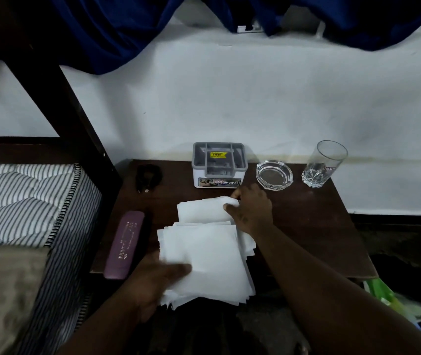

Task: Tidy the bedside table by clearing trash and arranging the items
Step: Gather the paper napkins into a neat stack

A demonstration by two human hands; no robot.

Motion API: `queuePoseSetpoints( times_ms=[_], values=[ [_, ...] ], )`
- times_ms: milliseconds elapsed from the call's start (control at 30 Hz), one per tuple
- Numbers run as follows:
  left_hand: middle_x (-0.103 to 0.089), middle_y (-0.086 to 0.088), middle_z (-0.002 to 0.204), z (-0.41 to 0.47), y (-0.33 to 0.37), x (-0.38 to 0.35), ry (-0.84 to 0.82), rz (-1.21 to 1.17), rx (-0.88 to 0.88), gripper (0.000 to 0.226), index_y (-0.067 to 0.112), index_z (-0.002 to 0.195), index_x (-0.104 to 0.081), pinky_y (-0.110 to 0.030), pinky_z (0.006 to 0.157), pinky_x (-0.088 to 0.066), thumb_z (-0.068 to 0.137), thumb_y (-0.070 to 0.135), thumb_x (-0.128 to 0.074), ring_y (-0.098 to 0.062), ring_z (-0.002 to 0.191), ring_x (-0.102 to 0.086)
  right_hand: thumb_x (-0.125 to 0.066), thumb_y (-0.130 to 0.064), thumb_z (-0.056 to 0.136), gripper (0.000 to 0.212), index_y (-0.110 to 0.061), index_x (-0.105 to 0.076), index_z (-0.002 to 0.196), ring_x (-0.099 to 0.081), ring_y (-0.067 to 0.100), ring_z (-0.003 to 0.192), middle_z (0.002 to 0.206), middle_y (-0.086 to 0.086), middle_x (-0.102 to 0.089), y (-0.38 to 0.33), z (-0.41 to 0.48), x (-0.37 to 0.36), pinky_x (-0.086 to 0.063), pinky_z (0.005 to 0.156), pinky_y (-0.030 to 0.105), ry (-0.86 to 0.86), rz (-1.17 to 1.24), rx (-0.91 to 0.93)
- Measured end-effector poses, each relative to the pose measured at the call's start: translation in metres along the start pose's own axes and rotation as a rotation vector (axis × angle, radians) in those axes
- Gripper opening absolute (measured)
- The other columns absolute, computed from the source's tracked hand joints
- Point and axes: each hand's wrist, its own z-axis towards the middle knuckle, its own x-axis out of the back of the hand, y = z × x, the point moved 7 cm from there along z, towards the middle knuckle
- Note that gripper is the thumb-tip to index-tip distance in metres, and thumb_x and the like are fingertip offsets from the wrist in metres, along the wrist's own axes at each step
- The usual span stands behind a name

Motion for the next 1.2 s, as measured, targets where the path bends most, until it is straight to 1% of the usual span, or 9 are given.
queuePoseSetpoints(
  times_ms=[233,400,500,600,767,833,967,1100,1200],
  values=[
    [-0.076,-0.026,0.109,0.003,0.001,0.0,-0.034,-0.004,-0.017,0.038,-0.005,0.112,-0.072,-0.045,0.084,-0.064,0.075,-0.012,-0.075,-0.042,0.099,-0.075,-0.078,-0.03,0.076,0.019,-0.025,-0.062,0.086,-0.06,0.03,0.102,0.102,0.002,-0.06,-0.004,-0.004,0.003,-0.049,0.084,0.04,0.032,0.107,0.009],
    [-0.077,-0.025,0.107,0.001,0.003,0.0,-0.028,-0.008,-0.016,0.038,-0.004,0.11,-0.073,-0.044,0.081,-0.064,0.073,-0.012,-0.076,-0.04,0.096,-0.076,-0.076,-0.021,0.073,0.018,-0.027,-0.059,0.073,-0.061,0.026,0.094,0.088,-0.006,-0.07,-0.014,-0.009,0.012,-0.045,0.082,0.037,0.08,0.161,0.066],
    [-0.076,-0.026,0.108,0.0,0.004,0.0,-0.005,0.001,-0.009,0.038,-0.006,0.113,-0.072,-0.052,0.092,-0.059,0.076,-0.014,-0.074,-0.044,0.1,-0.074,-0.074,-0.019,0.073,0.015,-0.024,-0.062,0.08,-0.061,0.023,0.088,0.08,-0.009,-0.068,-0.019,-0.012,0.015,-0.045,0.085,0.039,0.113,0.21,0.119],
    [-0.076,-0.026,0.108,-0.001,0.005,0.0,0.01,0.004,0.0,0.036,-0.006,0.112,-0.072,-0.054,0.097,-0.056,0.077,-0.015,-0.073,-0.044,0.101,-0.074,-0.073,-0.017,0.075,0.026,-0.028,-0.062,0.096,-0.067,0.017,0.089,0.088,-0.009,-0.07,-0.02,-0.012,0.013,-0.051,0.089,0.045,0.087,0.358,0.149],
    [-0.076,-0.027,0.107,-0.002,0.007,0.0,0.045,0.007,0.007,0.032,-0.006,0.109,-0.072,-0.059,0.101,-0.053,0.08,-0.017,-0.071,-0.049,0.106,-0.07,-0.072,-0.016,0.077,0.06,-0.04,-0.049,0.127,-0.067,0.016,0.081,0.098,-0.005,-0.071,-0.021,-0.012,0.003,-0.05,0.074,0.027,-0.049,0.405,0.211],
    [-0.076,-0.027,0.106,-0.003,0.008,0.0,0.051,0.009,0.005,0.03,-0.006,0.108,-0.072,-0.059,0.101,-0.053,0.08,-0.018,-0.07,-0.048,0.106,-0.07,-0.073,-0.014,0.083,0.055,-0.034,-0.053,0.13,-0.061,0.004,0.088,0.101,-0.009,-0.068,-0.023,-0.014,0.01,-0.044,0.077,0.021,0.004,0.374,0.298],
    [-0.078,-0.024,0.102,-0.002,0.009,0.003,0.076,0.029,-0.01,0.026,-0.002,0.101,-0.074,-0.046,0.087,-0.061,0.081,-0.017,-0.071,-0.038,0.093,-0.075,-0.07,-0.008,0.091,0.033,-0.027,-0.064,0.117,-0.054,-0.021,0.1,0.107,-0.039,-0.061,-0.035,-0.021,0.049,-0.036,0.084,0.0,0.193,0.402,0.427],
    [-0.079,-0.02,0.098,-0.004,0.014,0.0,0.041,0.039,-0.036,0.026,-0.001,0.101,-0.074,-0.038,0.076,-0.065,0.081,-0.017,-0.07,-0.031,0.084,-0.078,-0.068,-0.011,0.094,0.025,-0.027,-0.066,0.113,-0.055,-0.019,0.106,0.108,-0.031,-0.065,-0.054,-0.039,0.102,-0.038,0.087,0.003,0.331,0.427,0.501],
    [-0.078,-0.021,0.103,-0.007,0.019,-0.008,0.014,0.017,-0.057,0.028,-0.002,0.106,-0.073,-0.044,0.087,-0.061,0.082,-0.016,-0.069,-0.034,0.093,-0.076,-0.068,-0.013,0.092,0.027,-0.034,-0.064,0.109,-0.059,-0.016,0.106,0.107,-0.034,-0.065,-0.065,-0.05,0.146,-0.04,0.09,0.005,0.398,0.467,0.477]
  ],
)
